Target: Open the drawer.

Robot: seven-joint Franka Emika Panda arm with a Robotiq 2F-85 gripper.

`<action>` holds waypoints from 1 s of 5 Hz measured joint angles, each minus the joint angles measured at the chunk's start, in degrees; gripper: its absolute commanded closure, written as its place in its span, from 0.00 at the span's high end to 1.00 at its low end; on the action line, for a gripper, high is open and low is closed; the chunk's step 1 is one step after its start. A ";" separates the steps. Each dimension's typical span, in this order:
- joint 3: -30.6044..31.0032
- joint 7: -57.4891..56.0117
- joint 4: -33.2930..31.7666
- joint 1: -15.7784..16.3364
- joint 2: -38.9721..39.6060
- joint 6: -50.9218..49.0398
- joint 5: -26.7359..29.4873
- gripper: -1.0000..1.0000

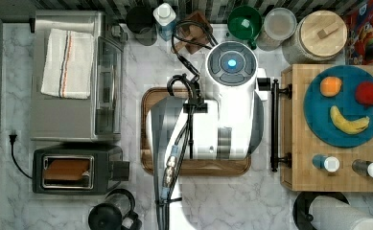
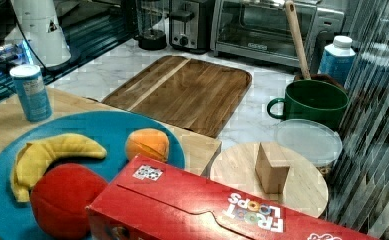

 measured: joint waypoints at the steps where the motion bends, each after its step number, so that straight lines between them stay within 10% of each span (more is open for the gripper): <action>1: 0.00 -4.95 0.00 -0.08 0.01 0.38 0.00 1.00; 5: -2.05 -24.78 -2.74 -3.87 1.64 4.27 -1.91 1.00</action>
